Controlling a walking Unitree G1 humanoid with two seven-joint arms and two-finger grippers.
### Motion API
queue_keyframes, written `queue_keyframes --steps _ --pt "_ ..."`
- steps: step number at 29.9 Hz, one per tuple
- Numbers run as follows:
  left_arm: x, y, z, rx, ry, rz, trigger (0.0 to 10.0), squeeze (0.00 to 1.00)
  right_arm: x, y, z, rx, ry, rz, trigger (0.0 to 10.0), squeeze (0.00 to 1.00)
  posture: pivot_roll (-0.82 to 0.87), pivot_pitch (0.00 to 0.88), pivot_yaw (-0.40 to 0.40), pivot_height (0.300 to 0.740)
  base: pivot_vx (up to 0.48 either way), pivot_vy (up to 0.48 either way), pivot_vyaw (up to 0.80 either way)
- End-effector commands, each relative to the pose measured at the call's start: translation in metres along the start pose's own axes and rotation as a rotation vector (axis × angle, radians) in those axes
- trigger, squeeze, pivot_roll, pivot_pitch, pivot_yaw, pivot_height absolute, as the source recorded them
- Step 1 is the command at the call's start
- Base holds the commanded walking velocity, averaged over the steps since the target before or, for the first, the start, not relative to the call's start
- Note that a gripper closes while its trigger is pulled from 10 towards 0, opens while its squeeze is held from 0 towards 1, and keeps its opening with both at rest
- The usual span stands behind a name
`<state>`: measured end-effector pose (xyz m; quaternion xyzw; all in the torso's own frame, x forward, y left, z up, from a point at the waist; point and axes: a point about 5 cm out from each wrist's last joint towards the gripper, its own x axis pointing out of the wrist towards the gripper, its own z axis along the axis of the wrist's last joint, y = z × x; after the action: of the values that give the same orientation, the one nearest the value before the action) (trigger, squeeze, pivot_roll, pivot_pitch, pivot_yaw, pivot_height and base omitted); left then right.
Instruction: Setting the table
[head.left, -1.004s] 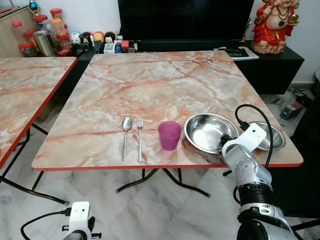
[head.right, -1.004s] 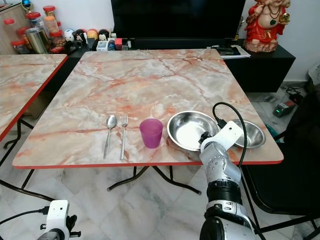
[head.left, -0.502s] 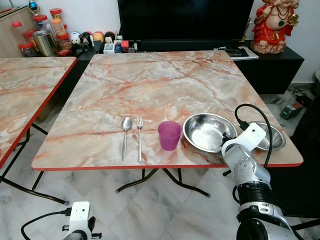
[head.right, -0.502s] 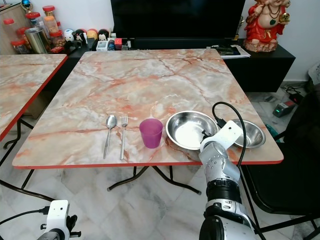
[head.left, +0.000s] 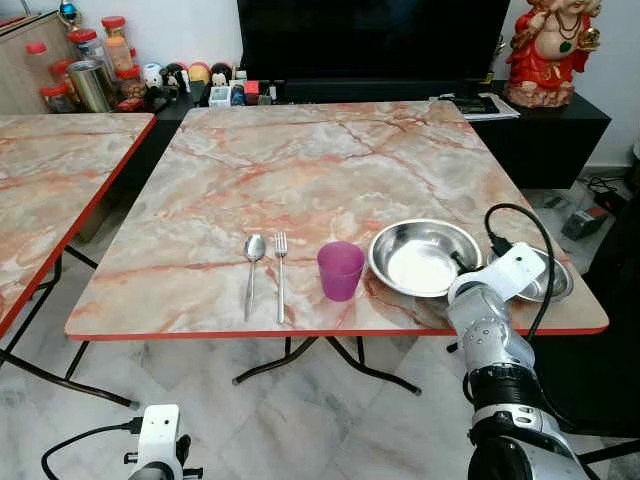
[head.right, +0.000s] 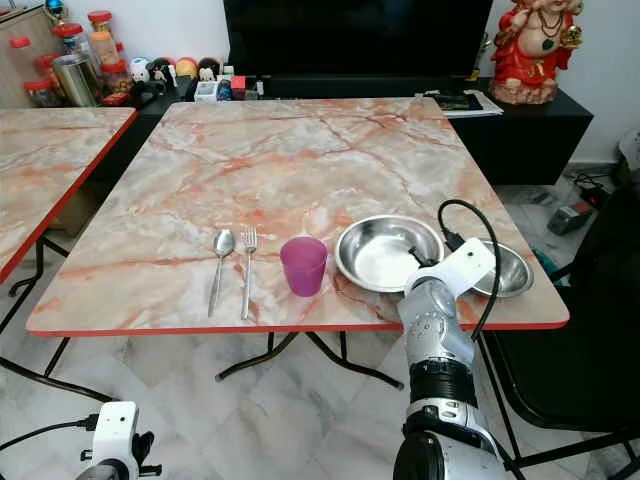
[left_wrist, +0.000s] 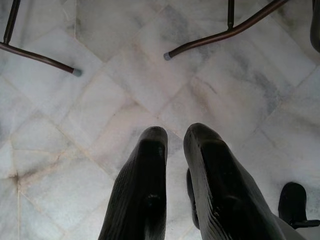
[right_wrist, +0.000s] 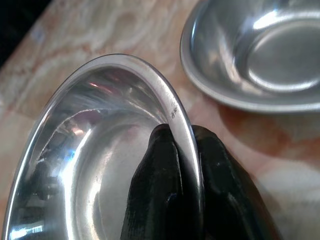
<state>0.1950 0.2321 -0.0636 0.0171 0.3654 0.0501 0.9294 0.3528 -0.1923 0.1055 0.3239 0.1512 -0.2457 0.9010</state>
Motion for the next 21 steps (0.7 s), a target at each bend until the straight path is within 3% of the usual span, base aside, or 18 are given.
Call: queue_keyframes --steps 1,5,6,18,21 --pt "-0.001 0.002 -0.001 0.013 0.0 0.003 10.0 0.0 -0.001 0.008 0.013 0.039 -0.062 0.032 0.0 0.0 0.06 0.0 0.007 0.74 0.0 0.0 0.0" --pt "-0.001 0.003 -0.002 0.016 -0.001 0.008 10.0 0.0 -0.003 0.017 0.019 0.077 -0.112 0.115 0.6 0.0 0.06 0.0 0.005 0.74 0.0 0.0 0.0" --pt "-0.002 0.003 -0.002 0.017 -0.001 0.009 10.0 0.0 -0.004 0.02 0.021 0.089 -0.131 0.139 10.0 0.0 0.06 0.0 0.006 0.74 0.0 0.0 0.0" --pt "-0.003 0.005 -0.004 -0.003 -0.013 0.039 10.0 0.0 -0.033 0.058 0.058 0.255 -0.378 0.508 10.0 0.0 0.07 0.0 0.002 0.74 0.0 0.0 0.0" --pt "-0.002 0.006 -0.002 -0.02 -0.018 0.048 10.0 0.0 -0.038 0.064 0.068 0.298 -0.42 0.549 10.0 0.0 0.07 0.0 0.01 0.74 0.0 0.0 0.0"
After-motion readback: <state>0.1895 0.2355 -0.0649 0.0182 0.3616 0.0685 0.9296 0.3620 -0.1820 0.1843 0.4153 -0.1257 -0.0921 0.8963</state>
